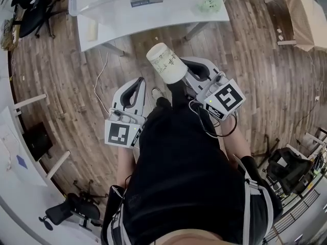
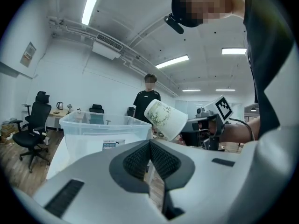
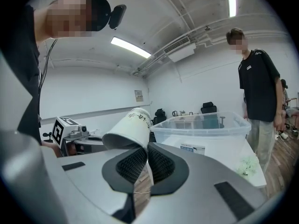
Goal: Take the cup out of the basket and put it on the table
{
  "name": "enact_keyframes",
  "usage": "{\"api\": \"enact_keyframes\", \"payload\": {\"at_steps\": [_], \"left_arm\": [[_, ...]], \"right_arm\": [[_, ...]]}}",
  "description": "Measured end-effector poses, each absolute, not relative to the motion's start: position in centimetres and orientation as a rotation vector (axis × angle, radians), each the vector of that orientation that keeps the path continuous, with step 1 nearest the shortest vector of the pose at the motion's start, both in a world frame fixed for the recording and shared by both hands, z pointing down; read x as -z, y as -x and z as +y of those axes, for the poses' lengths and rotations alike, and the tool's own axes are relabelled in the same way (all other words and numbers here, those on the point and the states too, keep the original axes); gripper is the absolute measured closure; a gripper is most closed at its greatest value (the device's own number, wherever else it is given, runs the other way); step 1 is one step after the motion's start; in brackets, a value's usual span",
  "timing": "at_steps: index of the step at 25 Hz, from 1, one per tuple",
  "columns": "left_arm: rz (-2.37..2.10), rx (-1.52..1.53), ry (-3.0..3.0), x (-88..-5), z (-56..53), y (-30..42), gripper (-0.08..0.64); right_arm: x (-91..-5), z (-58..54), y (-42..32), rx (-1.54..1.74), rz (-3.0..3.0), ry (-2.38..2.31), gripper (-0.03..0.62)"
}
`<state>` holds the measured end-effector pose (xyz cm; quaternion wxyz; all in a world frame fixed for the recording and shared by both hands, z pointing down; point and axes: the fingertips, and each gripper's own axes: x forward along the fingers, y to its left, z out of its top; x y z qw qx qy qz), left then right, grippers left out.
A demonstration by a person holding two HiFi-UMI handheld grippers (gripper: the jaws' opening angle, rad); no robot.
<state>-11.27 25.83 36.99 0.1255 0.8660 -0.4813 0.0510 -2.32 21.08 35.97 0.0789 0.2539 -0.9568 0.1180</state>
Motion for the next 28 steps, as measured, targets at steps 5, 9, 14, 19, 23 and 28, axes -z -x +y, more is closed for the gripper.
{"api": "enact_keyframes", "payload": {"at_steps": [5,9,14,19,23,28], "left_arm": [[-1.41,-0.151,-2.539,-36.1,27.9,8.0,0.543],[-1.404,-0.148,-2.544,-35.9,27.1,7.6,0.543],[-1.382,-0.129,-2.553,-35.2,26.2,5.5,0.543],[-1.343,-0.112,-2.562,-35.0,26.5,2.0,0.543],[-1.316,-0.124,-2.572,-34.9,26.7,1.3,0.543],[-1.306,-0.147,-2.58,-35.0,27.5,-0.3,0.543]], "right_arm": [[-34.6,23.7,-1.4,-0.339,-2.898,-0.785,0.568],[-34.8,23.9,-2.0,-0.34,-2.901,-0.772,0.568],[-34.9,24.4,-3.4,-0.329,-2.905,-0.739,0.568],[-35.0,24.8,-5.7,-0.335,-2.929,-0.747,0.568],[-34.8,24.9,-5.5,-0.344,-2.949,-0.737,0.568],[-34.9,25.7,-7.0,-0.358,-2.954,-0.74,0.568]]}}
